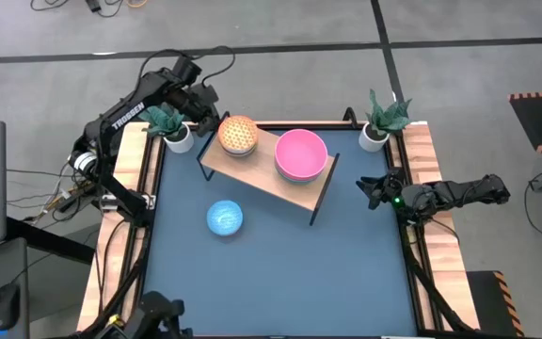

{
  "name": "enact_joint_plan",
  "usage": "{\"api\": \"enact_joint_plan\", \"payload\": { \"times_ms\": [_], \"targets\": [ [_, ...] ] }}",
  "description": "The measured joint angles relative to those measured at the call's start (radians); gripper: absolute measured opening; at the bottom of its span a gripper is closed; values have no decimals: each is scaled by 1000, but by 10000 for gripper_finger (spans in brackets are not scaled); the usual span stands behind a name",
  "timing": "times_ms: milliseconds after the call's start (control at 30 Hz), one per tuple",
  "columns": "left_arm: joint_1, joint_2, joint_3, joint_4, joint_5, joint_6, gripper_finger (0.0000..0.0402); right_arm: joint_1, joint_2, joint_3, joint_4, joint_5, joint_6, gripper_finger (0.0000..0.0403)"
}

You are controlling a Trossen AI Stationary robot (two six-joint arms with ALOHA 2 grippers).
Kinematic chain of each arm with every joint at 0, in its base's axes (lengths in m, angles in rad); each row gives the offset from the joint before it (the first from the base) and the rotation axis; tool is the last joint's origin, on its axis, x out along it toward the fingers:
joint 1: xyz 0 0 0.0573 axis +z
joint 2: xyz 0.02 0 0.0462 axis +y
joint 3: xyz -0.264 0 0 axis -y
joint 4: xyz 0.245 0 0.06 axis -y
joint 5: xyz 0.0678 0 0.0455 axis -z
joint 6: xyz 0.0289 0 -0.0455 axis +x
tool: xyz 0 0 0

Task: Place and stack bowls onto a shelf
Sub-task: Stack the printed orange bowl onto the printed blue bowl on the shelf

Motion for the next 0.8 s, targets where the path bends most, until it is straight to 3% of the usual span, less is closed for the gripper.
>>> {"api": "enact_joint_plan", "payload": {
  "times_ms": [433, 800],
  "targets": [
    [78, -37, 0, -21, 208, 51, 0, 0, 0, 0, 0, -1, -1, 191],
    [78, -36, -23, -26, 241, 86, 0, 0, 0, 0, 0, -1, 6, 191]
  ]
}}
